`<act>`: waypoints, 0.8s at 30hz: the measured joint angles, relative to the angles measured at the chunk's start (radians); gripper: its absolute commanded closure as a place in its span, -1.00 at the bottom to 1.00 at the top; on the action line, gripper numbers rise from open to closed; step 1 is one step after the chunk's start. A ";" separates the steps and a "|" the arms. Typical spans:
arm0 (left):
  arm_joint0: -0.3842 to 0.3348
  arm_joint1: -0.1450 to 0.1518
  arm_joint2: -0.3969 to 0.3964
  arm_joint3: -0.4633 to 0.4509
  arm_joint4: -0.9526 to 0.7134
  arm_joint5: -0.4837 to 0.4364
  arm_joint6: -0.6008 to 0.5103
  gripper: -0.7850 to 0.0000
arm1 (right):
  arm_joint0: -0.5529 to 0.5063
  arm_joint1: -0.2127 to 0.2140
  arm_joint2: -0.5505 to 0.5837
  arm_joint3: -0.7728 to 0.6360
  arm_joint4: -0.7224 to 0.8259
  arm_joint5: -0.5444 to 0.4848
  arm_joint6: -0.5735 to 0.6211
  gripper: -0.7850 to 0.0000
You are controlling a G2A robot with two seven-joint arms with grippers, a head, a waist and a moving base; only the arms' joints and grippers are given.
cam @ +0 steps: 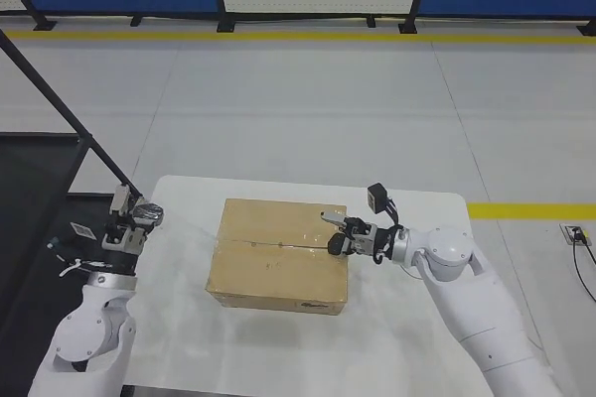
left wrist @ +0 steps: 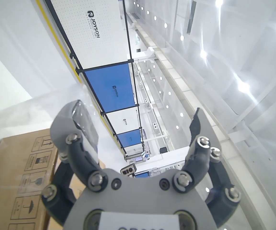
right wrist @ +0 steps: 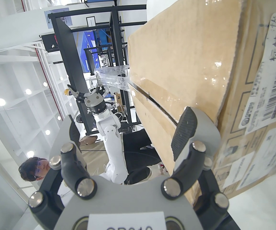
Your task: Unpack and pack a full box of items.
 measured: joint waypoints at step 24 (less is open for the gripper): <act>-0.007 -0.018 0.123 -0.219 0.282 0.078 0.034 -1.00 | -0.048 0.019 0.024 -0.044 0.017 -0.023 0.006 -1.00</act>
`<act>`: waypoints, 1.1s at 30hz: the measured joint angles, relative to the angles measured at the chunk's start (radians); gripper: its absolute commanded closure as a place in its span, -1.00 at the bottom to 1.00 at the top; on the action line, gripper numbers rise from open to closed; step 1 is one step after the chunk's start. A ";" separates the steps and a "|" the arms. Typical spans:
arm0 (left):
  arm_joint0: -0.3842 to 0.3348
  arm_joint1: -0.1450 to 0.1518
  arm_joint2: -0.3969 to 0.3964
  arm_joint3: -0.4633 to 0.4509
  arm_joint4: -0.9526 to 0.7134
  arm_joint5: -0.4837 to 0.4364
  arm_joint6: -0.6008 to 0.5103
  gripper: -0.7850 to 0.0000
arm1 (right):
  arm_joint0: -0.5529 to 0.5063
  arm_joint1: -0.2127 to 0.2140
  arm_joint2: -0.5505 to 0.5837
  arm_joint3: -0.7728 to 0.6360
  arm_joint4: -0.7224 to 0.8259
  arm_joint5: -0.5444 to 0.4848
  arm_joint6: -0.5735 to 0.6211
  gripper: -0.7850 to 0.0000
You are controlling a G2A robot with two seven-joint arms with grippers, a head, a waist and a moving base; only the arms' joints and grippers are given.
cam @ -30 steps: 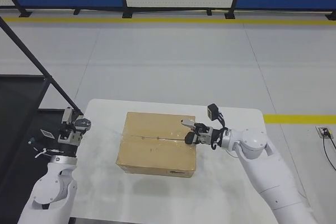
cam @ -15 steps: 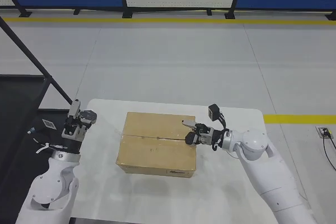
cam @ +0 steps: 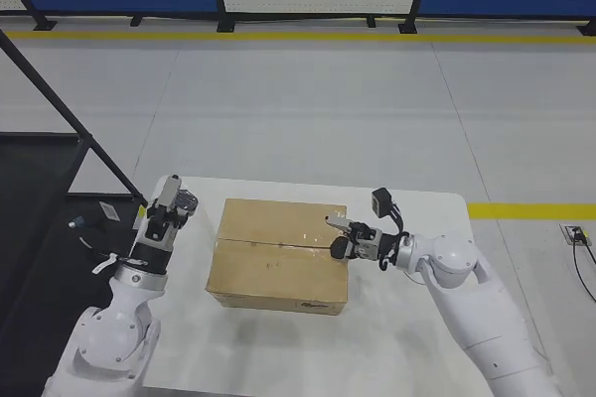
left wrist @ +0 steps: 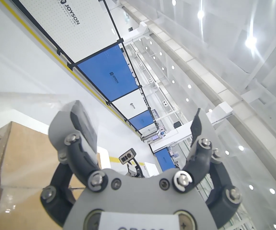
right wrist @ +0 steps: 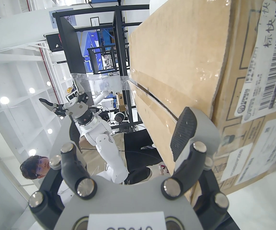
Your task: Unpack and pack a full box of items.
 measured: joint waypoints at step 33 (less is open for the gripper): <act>-0.190 -0.057 0.321 0.119 0.322 0.114 -0.055 -1.00 | -0.254 0.075 0.238 -0.207 0.088 -0.090 -0.001 -1.00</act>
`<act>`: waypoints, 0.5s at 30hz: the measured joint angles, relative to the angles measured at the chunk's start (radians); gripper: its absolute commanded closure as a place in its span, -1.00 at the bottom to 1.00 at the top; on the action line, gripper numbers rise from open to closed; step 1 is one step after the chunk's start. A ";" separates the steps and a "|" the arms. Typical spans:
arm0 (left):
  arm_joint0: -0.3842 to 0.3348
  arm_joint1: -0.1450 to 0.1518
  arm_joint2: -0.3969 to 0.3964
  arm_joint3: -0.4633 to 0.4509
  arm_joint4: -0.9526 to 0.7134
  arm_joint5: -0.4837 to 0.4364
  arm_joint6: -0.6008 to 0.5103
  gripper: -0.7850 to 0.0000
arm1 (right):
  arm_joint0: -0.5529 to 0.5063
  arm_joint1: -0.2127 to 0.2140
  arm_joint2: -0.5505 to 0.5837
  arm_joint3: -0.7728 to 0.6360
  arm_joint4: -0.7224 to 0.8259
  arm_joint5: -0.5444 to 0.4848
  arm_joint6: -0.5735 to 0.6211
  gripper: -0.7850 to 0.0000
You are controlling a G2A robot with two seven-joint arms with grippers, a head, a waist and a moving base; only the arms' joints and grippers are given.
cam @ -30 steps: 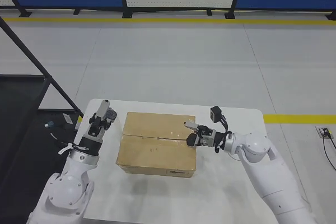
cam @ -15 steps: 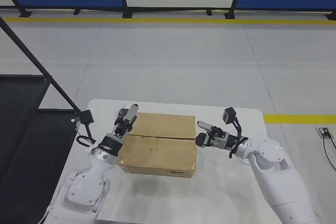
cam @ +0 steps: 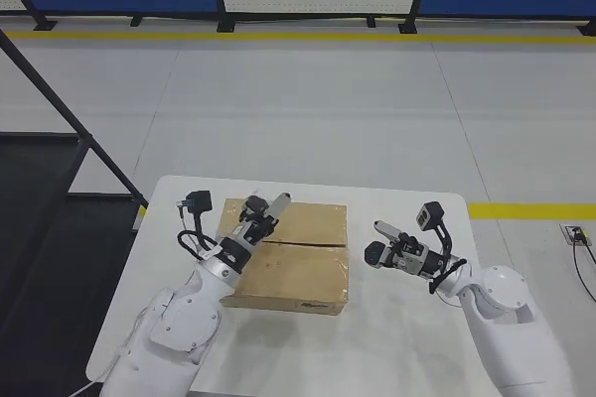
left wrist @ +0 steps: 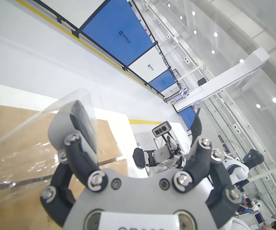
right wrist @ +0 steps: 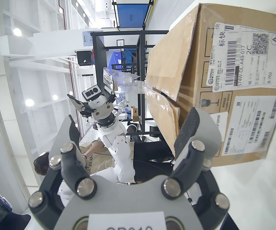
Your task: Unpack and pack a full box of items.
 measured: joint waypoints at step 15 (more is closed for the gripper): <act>-0.052 -0.031 0.106 0.059 0.089 0.007 -0.017 -1.00 | -0.024 0.014 0.019 0.014 0.032 -0.019 0.003 -1.00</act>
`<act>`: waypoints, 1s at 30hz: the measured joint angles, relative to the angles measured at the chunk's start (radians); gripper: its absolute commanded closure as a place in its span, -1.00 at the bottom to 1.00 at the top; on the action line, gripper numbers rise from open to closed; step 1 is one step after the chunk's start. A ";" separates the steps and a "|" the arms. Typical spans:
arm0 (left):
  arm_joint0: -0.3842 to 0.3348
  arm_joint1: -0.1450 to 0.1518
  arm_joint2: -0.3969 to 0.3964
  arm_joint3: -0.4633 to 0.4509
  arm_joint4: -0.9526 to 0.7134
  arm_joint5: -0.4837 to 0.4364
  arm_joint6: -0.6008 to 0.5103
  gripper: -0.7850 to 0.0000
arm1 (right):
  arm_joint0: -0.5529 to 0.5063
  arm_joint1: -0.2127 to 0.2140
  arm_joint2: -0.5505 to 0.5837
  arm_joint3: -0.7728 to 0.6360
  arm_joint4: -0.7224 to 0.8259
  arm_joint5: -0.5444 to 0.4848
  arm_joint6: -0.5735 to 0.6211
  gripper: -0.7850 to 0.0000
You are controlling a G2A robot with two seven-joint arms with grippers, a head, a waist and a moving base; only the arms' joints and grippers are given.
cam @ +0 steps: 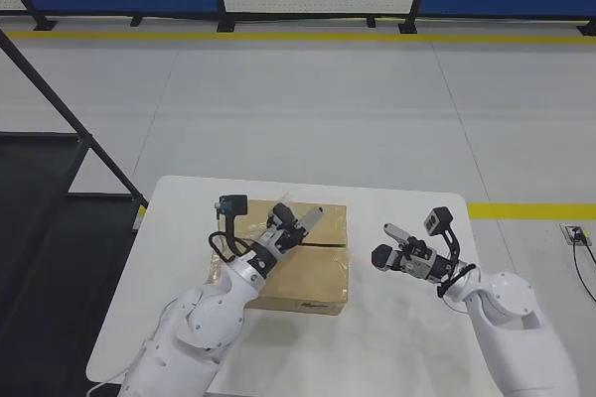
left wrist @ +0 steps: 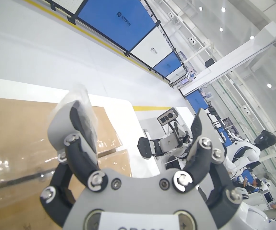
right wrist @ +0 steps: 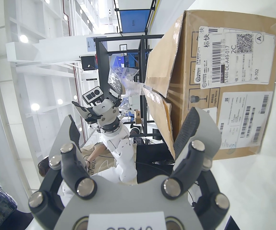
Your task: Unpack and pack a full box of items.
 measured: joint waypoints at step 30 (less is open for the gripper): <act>-0.036 -0.060 0.127 0.077 0.092 -0.019 -0.020 -1.00 | -0.001 0.017 -0.011 0.028 0.037 -0.024 0.000 -1.00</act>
